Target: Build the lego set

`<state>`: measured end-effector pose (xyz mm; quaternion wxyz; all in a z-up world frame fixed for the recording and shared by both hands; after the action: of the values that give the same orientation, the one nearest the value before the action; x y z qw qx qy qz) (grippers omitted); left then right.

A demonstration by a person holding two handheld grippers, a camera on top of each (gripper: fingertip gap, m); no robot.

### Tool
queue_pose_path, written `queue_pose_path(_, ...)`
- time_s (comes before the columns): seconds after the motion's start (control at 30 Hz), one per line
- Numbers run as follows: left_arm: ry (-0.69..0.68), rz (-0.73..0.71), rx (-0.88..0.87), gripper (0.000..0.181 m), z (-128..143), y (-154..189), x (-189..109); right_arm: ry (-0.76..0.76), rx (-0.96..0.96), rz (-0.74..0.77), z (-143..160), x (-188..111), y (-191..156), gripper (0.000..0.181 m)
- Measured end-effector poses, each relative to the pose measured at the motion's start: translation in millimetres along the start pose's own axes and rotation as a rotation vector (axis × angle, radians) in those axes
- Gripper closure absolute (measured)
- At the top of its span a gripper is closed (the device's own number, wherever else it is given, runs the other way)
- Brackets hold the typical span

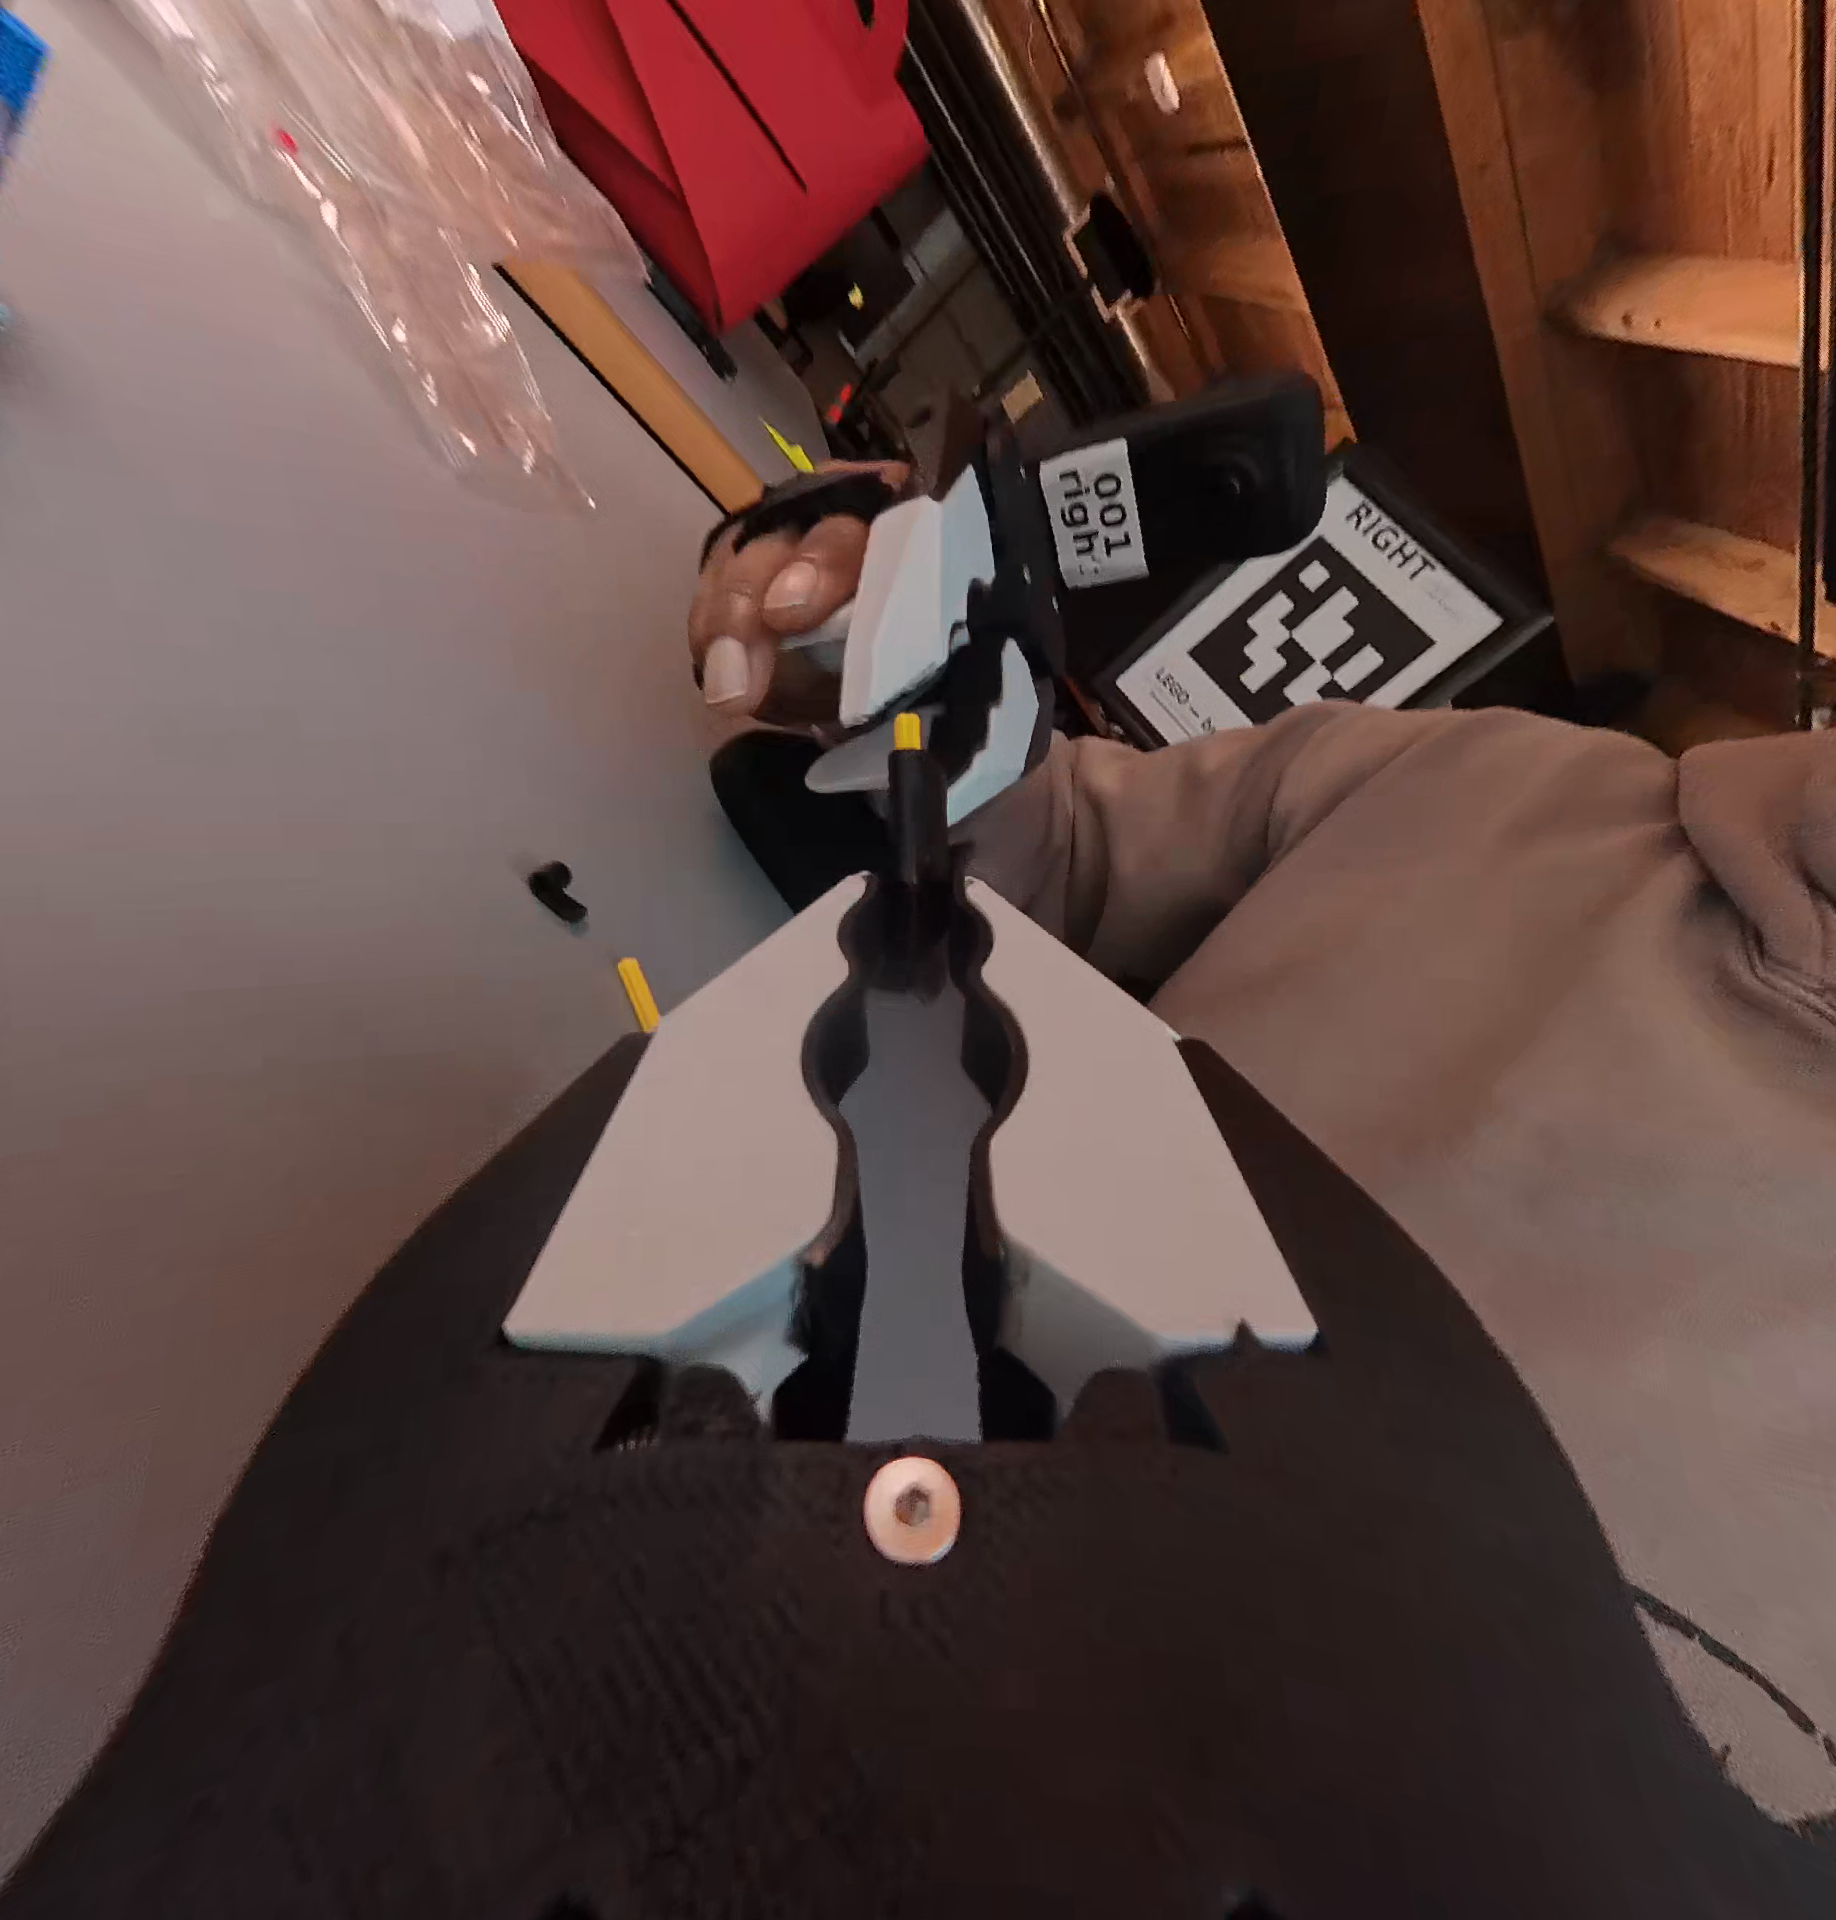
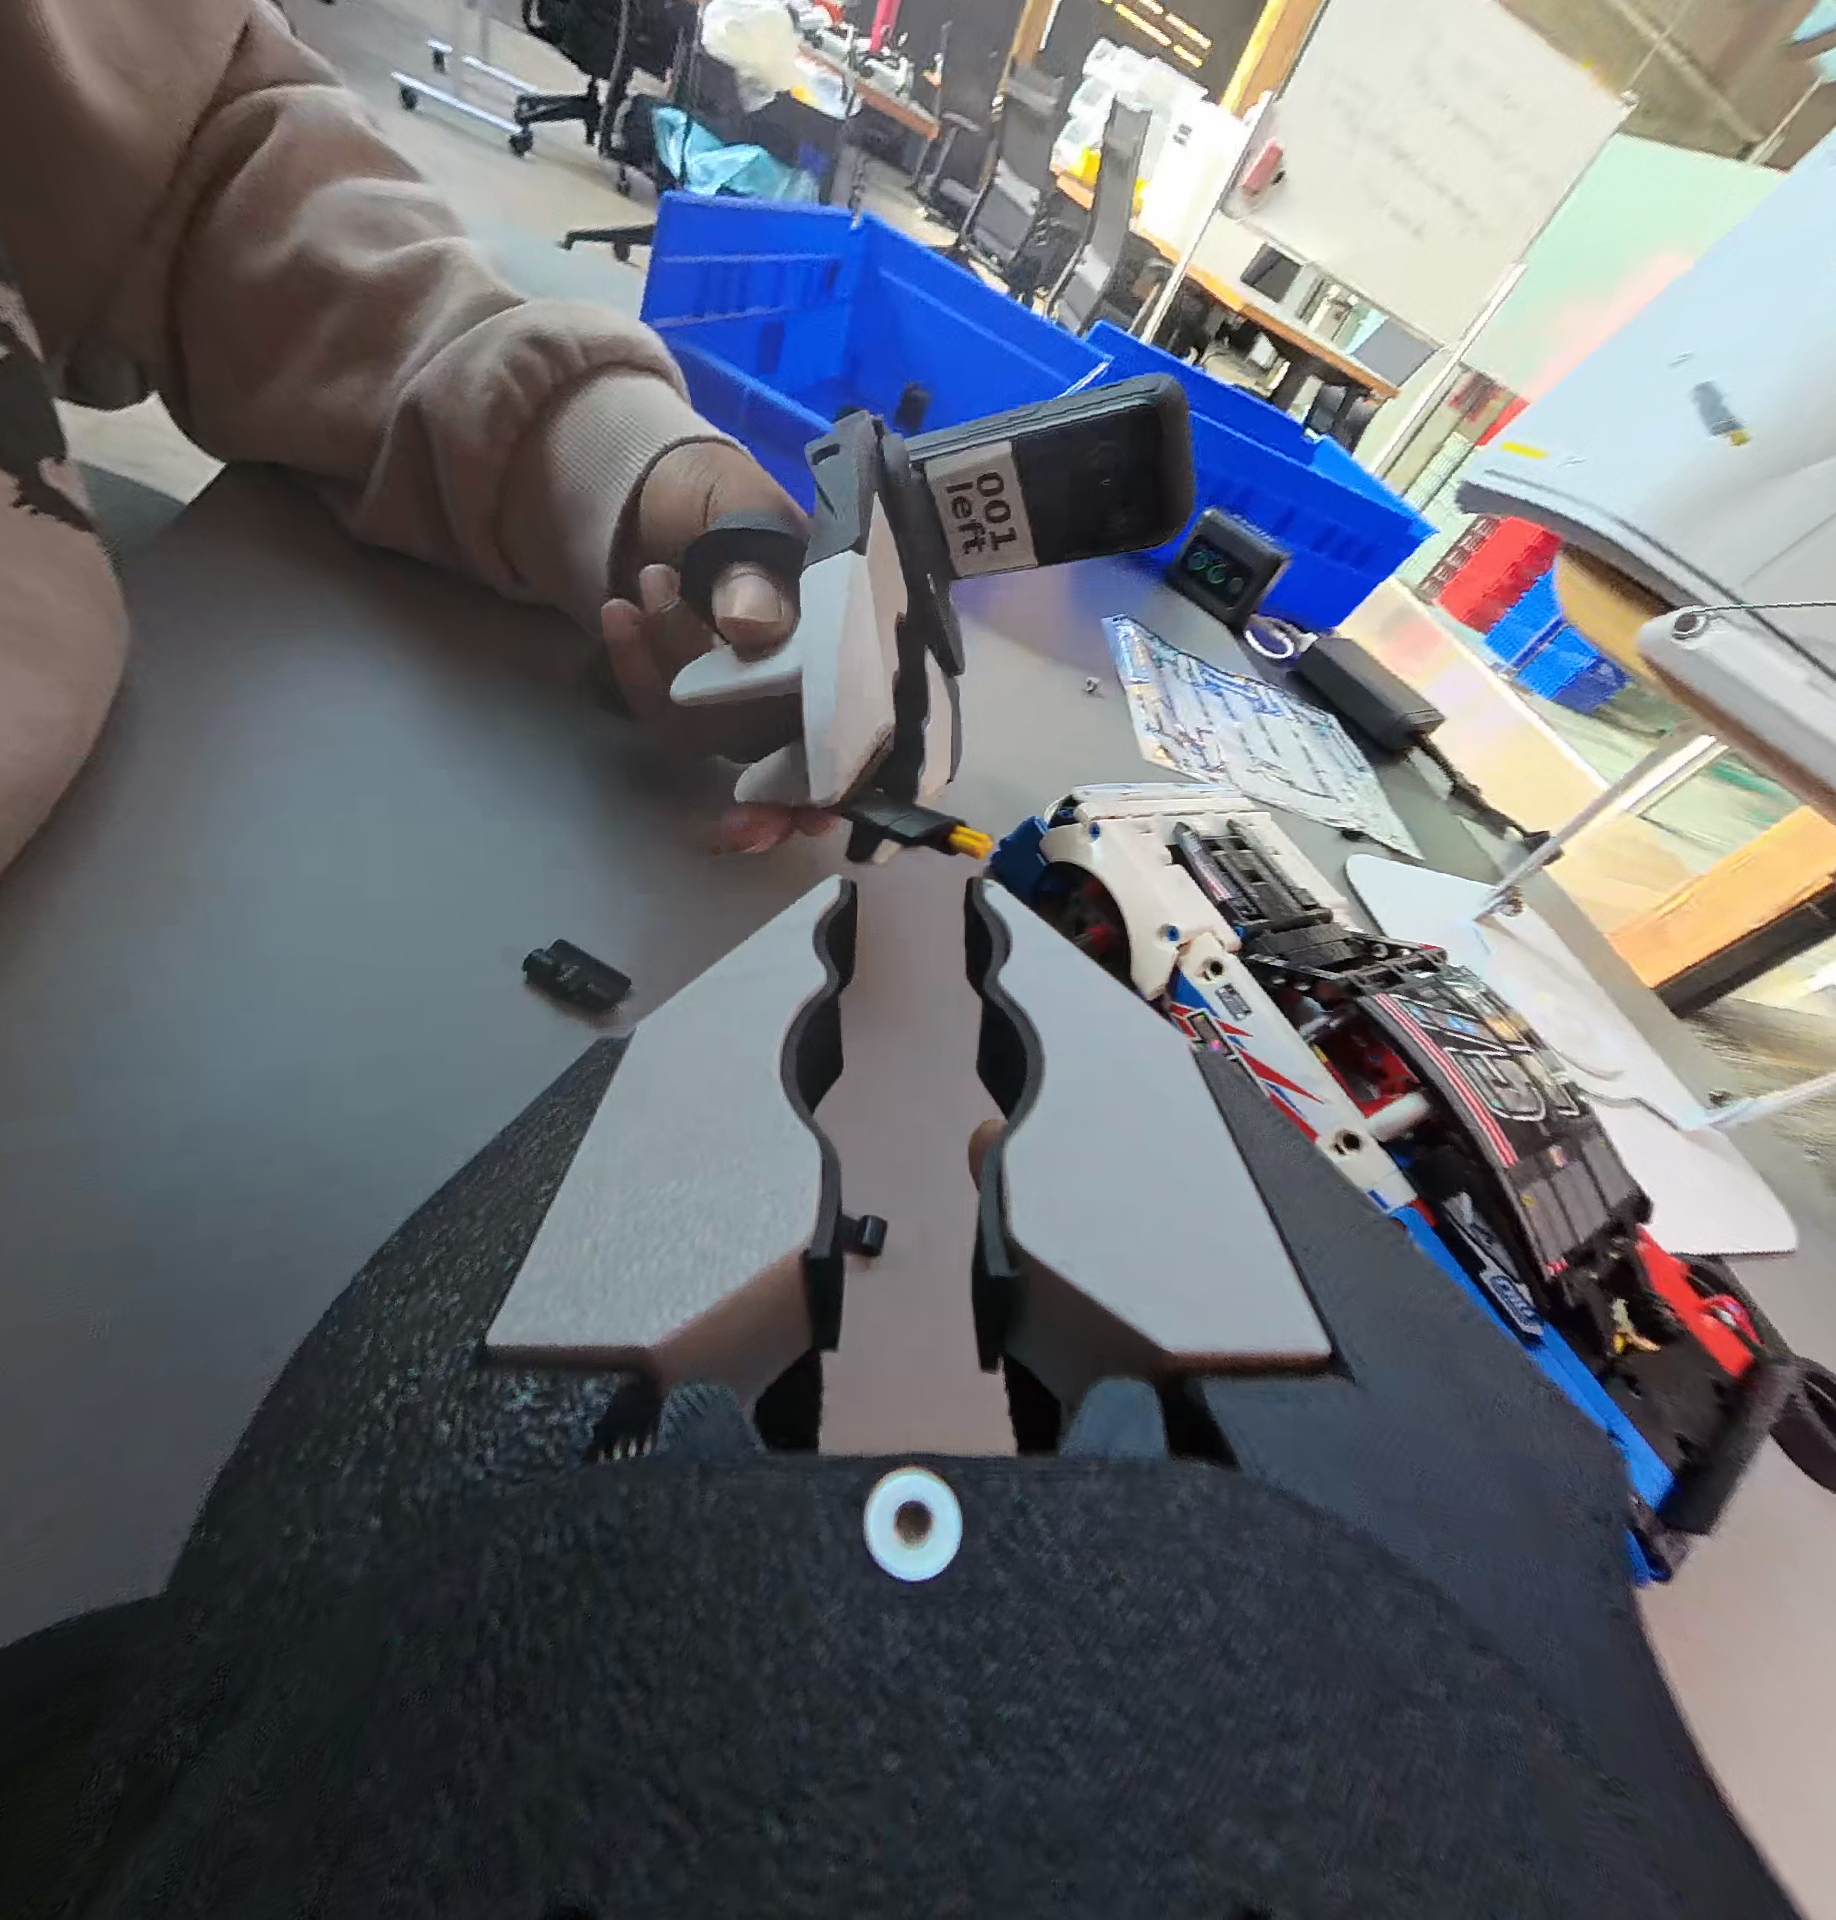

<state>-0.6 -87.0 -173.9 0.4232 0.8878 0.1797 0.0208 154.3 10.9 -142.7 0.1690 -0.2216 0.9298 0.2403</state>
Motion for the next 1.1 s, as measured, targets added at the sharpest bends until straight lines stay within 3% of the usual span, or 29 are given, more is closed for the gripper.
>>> queue_pose_path(0.13,0.165,-0.044,-0.059,0.172,-7,-8,-16,-0.002,-0.019,0.112,-6,9,-1,0.152)
queue_pose_path(0.3,0.249,-0.07,-0.1,0.172,-9,-12,-16,-0.074,-0.008,0.183,-8,30,-7,0.136)
queue_pose_path(0.53,0.259,-0.077,-0.121,0.175,-8,-12,-8,-0.068,0.058,0.293,-9,28,4,0.138)
queue_pose_path(0.93,0.193,-0.079,-0.138,0.176,-4,-13,-5,-0.099,-0.032,0.241,-7,32,-4,0.14)
queue_pose_path(1.1,0.164,-0.11,-0.133,0.176,-4,-14,-4,-0.091,0.052,0.149,0,29,3,0.147)
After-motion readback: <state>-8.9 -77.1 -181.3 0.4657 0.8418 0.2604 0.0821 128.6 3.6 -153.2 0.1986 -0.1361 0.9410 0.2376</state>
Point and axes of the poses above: each gripper's, where its closed fingertips meet, x out along the fingers, z out of its underside, y = z × x across the jaws, the point moved 9 cm from there along -x, back along the fingers, and after that the axes turned 12 degrees about -y, right-handed, at the moved point
